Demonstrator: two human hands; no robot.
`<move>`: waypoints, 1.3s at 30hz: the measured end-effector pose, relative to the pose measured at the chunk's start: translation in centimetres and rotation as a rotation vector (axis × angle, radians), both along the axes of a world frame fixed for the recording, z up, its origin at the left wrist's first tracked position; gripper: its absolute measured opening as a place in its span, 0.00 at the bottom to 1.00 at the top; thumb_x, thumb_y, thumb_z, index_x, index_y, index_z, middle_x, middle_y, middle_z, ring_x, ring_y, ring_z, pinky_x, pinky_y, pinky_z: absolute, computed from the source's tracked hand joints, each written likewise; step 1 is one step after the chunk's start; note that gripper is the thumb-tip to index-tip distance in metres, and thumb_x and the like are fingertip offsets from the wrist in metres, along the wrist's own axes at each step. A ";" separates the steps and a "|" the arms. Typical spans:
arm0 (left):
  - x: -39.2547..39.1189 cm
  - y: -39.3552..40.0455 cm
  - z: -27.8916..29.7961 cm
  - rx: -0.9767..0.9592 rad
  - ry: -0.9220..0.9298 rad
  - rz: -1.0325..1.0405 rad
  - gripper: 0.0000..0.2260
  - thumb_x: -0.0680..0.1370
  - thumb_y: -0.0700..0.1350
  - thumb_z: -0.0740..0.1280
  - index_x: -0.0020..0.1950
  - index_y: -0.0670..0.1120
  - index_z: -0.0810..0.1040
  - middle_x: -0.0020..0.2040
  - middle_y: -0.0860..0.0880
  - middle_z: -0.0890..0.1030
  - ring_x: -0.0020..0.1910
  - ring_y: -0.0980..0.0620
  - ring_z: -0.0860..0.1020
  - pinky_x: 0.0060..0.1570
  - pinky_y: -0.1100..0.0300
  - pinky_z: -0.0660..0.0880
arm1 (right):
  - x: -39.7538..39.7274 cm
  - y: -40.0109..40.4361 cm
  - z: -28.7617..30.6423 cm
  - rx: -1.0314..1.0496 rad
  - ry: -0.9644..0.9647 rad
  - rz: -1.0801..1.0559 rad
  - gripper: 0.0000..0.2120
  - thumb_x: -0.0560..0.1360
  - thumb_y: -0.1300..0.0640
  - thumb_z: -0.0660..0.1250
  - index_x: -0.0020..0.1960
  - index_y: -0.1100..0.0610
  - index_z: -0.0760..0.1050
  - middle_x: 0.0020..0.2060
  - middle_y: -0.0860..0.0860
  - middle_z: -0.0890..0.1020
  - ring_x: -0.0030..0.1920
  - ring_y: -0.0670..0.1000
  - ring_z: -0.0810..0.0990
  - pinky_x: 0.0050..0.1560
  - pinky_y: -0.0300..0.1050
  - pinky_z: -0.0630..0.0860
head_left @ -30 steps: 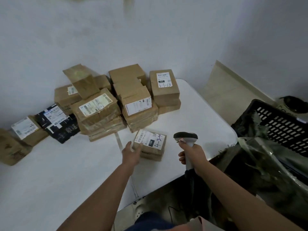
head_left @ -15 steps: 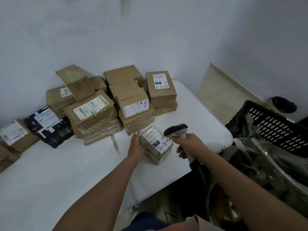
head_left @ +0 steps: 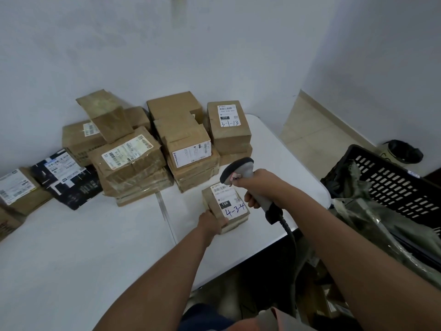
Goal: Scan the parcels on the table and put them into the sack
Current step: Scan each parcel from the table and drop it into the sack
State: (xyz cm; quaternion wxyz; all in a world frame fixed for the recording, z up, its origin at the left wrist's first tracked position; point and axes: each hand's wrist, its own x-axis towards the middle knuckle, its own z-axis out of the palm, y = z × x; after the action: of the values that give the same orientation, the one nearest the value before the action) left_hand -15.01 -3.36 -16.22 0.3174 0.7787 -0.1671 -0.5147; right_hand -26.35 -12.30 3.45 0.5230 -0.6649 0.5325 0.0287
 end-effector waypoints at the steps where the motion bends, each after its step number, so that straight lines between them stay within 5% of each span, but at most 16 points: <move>1: 0.0 0.1 0.3 -0.018 0.004 -0.008 0.24 0.76 0.45 0.72 0.70 0.42 0.70 0.65 0.45 0.75 0.54 0.47 0.74 0.48 0.56 0.74 | 0.0 -0.1 0.2 0.009 -0.005 -0.008 0.17 0.77 0.47 0.68 0.48 0.63 0.74 0.31 0.57 0.81 0.27 0.51 0.78 0.29 0.40 0.75; 8: -0.7 0.2 1.0 -0.073 0.052 0.008 0.24 0.78 0.43 0.70 0.72 0.45 0.67 0.59 0.48 0.73 0.52 0.47 0.73 0.37 0.61 0.70 | -0.4 -0.2 0.7 0.053 -0.045 -0.086 0.15 0.78 0.49 0.68 0.45 0.62 0.72 0.31 0.58 0.80 0.26 0.51 0.77 0.28 0.39 0.74; 15: -0.5 -0.1 0.6 -0.040 0.057 0.007 0.27 0.77 0.46 0.71 0.73 0.46 0.65 0.67 0.45 0.72 0.55 0.45 0.73 0.48 0.52 0.73 | -0.8 -0.4 0.6 0.067 -0.070 -0.144 0.16 0.78 0.49 0.68 0.44 0.62 0.72 0.31 0.58 0.79 0.26 0.51 0.77 0.27 0.38 0.74; 39: -0.4 0.1 0.4 -0.029 0.059 0.013 0.29 0.77 0.48 0.71 0.74 0.46 0.62 0.68 0.45 0.71 0.57 0.45 0.73 0.49 0.52 0.74 | -0.6 -0.7 0.9 0.030 -0.056 -0.168 0.17 0.78 0.48 0.67 0.43 0.62 0.73 0.32 0.58 0.80 0.27 0.52 0.77 0.29 0.40 0.75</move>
State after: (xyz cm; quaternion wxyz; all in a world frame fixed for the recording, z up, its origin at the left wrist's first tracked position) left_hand -15.39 -3.31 -15.80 0.3369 0.7596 -0.1602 -0.5328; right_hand -26.97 -12.96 4.39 0.5479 -0.6107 0.5711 -0.0258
